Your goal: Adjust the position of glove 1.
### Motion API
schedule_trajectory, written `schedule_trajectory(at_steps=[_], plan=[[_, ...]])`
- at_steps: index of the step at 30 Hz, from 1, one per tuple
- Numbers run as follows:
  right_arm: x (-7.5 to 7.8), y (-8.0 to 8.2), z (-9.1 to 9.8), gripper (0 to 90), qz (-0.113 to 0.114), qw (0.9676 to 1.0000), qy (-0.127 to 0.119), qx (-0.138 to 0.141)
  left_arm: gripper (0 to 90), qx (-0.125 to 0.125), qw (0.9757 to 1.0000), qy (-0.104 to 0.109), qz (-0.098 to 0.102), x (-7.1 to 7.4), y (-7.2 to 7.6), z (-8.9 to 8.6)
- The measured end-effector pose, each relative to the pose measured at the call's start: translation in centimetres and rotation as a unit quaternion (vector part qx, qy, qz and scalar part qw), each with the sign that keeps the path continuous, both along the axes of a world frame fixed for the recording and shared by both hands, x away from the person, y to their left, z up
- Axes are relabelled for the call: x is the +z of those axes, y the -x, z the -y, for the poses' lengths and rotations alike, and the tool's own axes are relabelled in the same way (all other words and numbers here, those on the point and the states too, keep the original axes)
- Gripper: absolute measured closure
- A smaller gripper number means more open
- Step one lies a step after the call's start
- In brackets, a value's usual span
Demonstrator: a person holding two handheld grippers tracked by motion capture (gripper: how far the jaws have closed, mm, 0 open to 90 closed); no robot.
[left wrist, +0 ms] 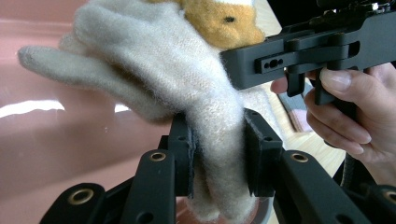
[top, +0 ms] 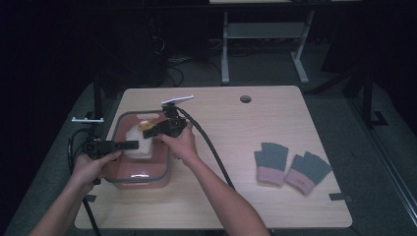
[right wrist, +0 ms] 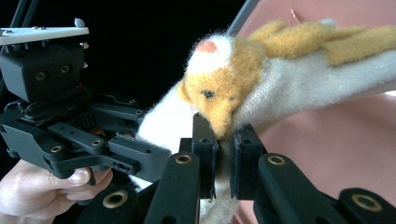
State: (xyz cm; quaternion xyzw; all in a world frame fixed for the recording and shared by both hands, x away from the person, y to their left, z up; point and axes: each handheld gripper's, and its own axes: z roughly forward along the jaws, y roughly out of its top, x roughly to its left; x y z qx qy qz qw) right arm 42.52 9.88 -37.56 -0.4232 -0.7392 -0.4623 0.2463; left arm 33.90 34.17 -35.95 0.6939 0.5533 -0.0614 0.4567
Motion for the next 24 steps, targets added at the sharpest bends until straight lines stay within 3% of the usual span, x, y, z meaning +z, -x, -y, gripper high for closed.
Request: schedule_trajectory(at_steps=[14, 22, 24], plan=[[-1.9, -0.2, -0.4, 82.4, -0.014, 0.9996, 0.025, 0.007, 68.0, 0.0, 0.9994, -0.024, -0.024, -1.5, -0.2, 0.3], [-2.4, 0.1, -0.8, 79.0, -0.011, 0.9981, 0.06, 0.01, 68.1, 0.007, 0.9986, -0.033, -0.04, -2.5, -0.1, 0.4], [-2.4, 0.1, -0.7, 76.7, -0.004, 0.9968, 0.079, 0.013, 68.1, 0.008, 0.9982, -0.038, -0.045, -2.8, -0.1, 0.5]])
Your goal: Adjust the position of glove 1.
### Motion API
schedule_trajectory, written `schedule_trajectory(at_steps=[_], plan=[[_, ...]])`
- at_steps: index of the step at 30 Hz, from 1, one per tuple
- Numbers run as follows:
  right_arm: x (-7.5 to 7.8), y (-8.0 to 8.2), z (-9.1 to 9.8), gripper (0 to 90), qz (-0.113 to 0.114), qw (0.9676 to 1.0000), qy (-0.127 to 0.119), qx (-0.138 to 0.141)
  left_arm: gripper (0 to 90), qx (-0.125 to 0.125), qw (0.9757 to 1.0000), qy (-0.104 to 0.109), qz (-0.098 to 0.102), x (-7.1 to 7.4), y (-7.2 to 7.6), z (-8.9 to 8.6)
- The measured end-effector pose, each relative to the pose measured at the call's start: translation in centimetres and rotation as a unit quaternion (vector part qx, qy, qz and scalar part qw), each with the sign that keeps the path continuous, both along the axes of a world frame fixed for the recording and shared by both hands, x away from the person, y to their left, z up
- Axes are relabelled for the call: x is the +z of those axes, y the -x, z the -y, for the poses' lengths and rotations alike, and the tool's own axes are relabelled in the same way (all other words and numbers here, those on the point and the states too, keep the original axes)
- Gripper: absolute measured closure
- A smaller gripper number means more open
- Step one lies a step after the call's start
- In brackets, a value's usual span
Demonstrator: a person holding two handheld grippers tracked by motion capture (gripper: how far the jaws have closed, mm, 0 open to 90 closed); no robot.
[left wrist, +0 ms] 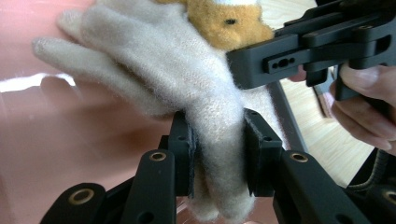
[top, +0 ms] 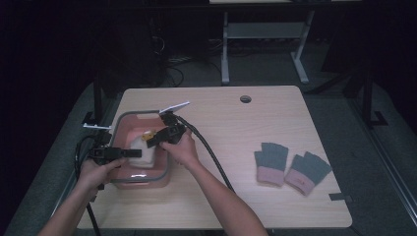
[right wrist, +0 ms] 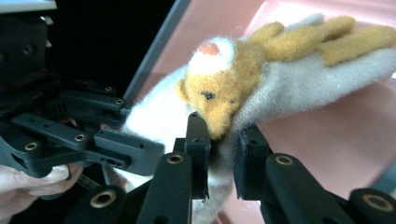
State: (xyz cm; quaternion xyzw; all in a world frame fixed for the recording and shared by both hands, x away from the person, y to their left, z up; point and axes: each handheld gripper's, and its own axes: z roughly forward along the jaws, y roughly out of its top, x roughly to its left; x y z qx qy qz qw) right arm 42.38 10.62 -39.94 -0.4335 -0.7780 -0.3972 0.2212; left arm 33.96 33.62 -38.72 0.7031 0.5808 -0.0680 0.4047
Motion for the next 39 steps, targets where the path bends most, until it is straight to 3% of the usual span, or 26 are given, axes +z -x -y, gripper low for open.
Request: schedule_trajectory(at_steps=[13, 25, 27, 32, 39], plan=[[0.8, 0.6, 0.4, 68.8, 0.03, 0.9986, 0.043, 0.001, 68.1, 0.006, 0.9994, -0.029, -0.015, -0.7, -0.1, 0.4], [1.5, 1.1, 0.8, 68.4, 0.053, 0.9973, 0.05, 0.005, 68.1, 0.004, 0.9979, -0.059, -0.026, -1.3, -0.1, 0.4], [1.6, 1.1, 0.9, 69.8, 0.052, 0.9976, 0.046, 0.005, 68.1, 0.008, 0.9979, -0.056, -0.03, -1.4, -0.1, 0.5], [1.1, 0.9, 0.5, 72.8, 0.05, 0.9966, 0.065, 0.009, 67.3, 0.008, 0.9973, -0.065, -0.033, -1.4, -0.1, 0.6], [0.4, 0.6, -0.4, 75.7, 0.046, 0.9955, 0.082, 0.013, 56.7, 0.018, 0.9964, -0.078, -0.027, -0.6, 0.1, 0.4]])
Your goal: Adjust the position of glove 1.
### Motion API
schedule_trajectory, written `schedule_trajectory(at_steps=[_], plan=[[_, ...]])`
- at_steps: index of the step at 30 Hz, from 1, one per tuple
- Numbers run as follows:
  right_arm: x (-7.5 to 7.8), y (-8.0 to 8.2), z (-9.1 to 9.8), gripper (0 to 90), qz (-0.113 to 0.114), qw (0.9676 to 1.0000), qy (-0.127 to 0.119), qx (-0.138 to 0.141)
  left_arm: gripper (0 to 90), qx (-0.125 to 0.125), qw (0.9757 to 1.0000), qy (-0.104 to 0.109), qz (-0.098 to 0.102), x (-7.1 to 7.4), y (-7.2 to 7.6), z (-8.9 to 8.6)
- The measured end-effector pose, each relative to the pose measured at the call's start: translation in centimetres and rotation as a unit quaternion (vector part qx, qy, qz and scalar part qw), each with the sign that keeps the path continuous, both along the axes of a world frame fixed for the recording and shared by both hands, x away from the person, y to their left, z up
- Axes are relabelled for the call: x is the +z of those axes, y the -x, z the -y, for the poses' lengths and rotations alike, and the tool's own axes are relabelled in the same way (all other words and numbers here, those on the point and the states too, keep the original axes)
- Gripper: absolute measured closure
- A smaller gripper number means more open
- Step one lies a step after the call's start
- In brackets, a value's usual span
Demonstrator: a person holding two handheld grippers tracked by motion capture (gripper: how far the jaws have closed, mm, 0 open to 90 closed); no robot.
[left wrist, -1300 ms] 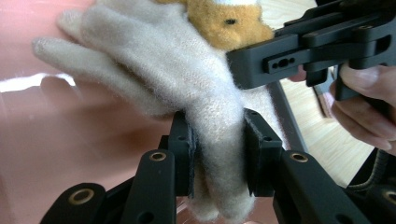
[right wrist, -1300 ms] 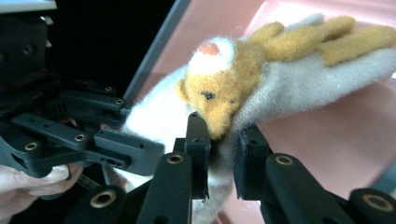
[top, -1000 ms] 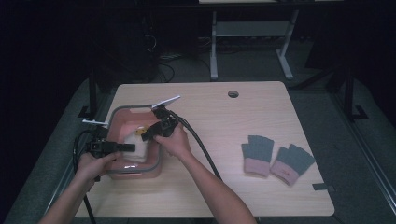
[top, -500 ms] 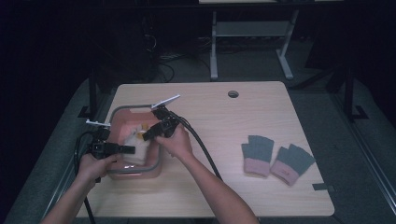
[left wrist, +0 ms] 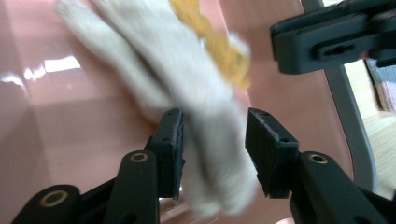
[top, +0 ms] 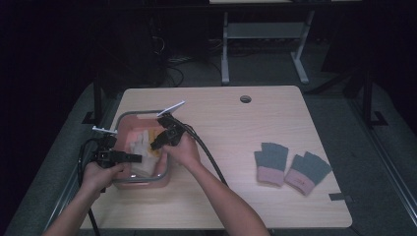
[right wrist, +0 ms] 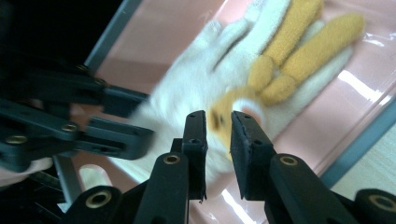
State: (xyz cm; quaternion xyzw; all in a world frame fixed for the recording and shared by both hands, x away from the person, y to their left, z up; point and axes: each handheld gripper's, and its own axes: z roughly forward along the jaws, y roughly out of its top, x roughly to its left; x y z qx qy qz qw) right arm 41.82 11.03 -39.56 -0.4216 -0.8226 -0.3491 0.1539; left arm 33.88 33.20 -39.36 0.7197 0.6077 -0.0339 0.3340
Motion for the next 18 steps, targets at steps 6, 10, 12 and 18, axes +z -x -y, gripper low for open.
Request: schedule_trajectory(at_steps=[6, 10, 12, 18], plan=[[-0.1, -0.1, 0.0, 76.1, 0.001, 1.0, 0.001, -0.001, 56.8, -0.003, 0.9997, -0.015, 0.02, 1.1, 0.1, -0.1], [0.5, 0.1, 0.3, 75.8, 0.01, 0.9999, -0.005, 0.003, 65.0, -0.015, 0.9992, -0.024, 0.027, 1.0, 0.1, 0.3], [0.8, 0.2, 0.6, 75.5, 0.016, 0.9998, -0.009, 0.001, 66.7, -0.017, 0.9993, -0.023, 0.026, 0.9, 0.1, 0.5], [1.6, 0.2, 1.6, 74.4, 0.023, 0.9996, -0.019, 0.0, 65.4, -0.017, 0.9988, -0.009, 0.044, 1.3, 0.3, 0.6]])
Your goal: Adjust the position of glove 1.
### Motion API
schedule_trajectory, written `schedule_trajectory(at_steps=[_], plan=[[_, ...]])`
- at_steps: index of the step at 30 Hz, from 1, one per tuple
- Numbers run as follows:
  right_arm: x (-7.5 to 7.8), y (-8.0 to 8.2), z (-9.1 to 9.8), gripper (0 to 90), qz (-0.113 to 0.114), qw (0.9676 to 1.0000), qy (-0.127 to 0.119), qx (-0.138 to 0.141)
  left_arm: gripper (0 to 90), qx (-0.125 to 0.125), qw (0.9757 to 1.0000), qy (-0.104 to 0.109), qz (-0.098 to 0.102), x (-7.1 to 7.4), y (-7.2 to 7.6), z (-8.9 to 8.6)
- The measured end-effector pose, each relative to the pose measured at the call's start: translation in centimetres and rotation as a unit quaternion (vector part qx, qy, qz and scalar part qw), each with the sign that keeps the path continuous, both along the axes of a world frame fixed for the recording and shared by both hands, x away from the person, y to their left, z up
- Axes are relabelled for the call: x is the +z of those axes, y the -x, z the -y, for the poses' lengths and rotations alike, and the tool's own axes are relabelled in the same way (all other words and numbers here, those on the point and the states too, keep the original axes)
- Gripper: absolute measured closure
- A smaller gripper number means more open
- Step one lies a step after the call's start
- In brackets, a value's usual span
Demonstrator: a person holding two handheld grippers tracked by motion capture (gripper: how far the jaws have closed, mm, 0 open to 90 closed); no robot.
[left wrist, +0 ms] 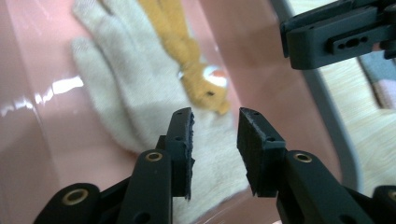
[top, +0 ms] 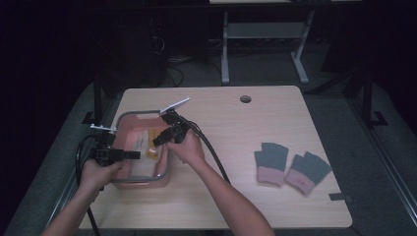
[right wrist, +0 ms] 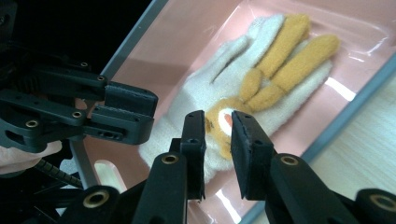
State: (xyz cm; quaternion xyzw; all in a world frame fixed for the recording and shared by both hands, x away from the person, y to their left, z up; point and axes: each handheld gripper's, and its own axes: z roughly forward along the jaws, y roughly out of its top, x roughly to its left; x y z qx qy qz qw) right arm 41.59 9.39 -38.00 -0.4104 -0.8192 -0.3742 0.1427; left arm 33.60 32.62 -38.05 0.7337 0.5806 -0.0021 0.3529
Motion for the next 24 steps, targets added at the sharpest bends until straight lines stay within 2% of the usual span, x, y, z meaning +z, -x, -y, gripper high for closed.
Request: schedule_trajectory(at_steps=[4, 7, 11, 17, 24], plan=[[0.4, 0.0, 0.6, 73.5, 0.0, 0.9999, -0.014, -0.003, 62.2, 0.001, 0.9997, 0.016, 0.018, 0.5, 0.0, 0.3], [0.8, 0.1, 1.2, 71.8, 0.006, 0.9998, -0.016, -0.006, 59.5, -0.008, 0.9994, 0.019, 0.028, 0.9, 0.0, 0.6], [1.2, 0.3, 2.1, 69.8, 0.011, 0.9998, -0.017, -0.009, 56.4, -0.019, 0.9989, 0.025, 0.035, 1.2, 0.1, 1.4], [1.8, 0.5, 3.4, 67.7, 0.014, 0.9996, -0.021, -0.016, 52.6, -0.022, 0.9981, 0.037, 0.043, 1.5, 0.0, 2.2], [1.9, 0.6, 5.4, 66.6, 0.016, 0.9992, -0.027, -0.025, 50.6, -0.035, 0.9975, 0.036, 0.05, 2.0, -0.1, 3.2]])
